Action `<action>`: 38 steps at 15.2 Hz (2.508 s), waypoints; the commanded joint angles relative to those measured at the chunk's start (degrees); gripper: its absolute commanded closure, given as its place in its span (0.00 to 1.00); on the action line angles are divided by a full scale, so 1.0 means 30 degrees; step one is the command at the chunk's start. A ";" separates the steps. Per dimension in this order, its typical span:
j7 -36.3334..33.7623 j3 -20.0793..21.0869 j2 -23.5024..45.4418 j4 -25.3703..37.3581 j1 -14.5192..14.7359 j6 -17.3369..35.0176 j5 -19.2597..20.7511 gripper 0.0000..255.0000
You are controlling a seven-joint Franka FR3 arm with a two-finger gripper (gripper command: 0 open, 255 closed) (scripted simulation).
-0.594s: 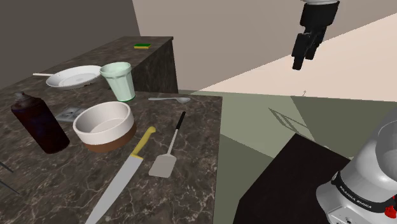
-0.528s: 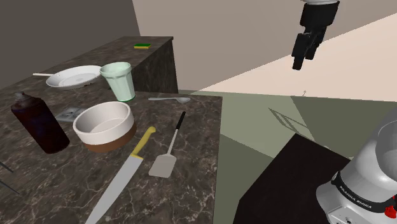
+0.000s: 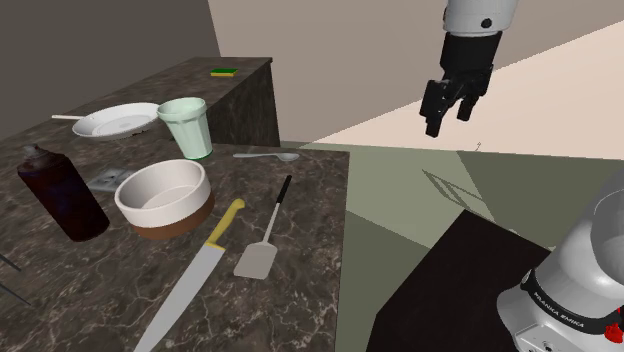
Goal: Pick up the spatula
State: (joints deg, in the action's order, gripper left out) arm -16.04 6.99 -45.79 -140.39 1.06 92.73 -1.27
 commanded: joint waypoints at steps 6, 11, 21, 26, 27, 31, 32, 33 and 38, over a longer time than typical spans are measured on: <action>-0.5788 0.3484 0.1917 0.0118 -0.0059 0.2293 -0.2289 0.00; -0.9907 0.6009 0.4422 0.1241 -0.0517 0.4142 -0.3112 0.00; -1.9164 1.0916 1.1718 0.5755 -0.2438 0.7215 -0.0893 0.00; -2.4679 1.2327 1.6659 0.9174 -0.2472 0.7601 0.2825 0.00; -2.5735 1.2340 1.7683 0.9967 -0.2204 0.7521 0.3643 0.00; -2.6926 1.2061 1.8936 1.0540 -0.1646 0.7840 0.4635 0.00; -2.7005 1.2031 1.9043 1.0389 -0.1620 0.8063 0.4737 0.00; -2.7087 1.2002 1.9154 1.0242 -0.1593 0.8284 0.4844 0.00; -2.7401 1.1879 1.9584 0.9753 -0.1484 0.9060 0.5258 0.00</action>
State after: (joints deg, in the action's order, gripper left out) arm -98.13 42.65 12.90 -110.91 -3.42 119.63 14.41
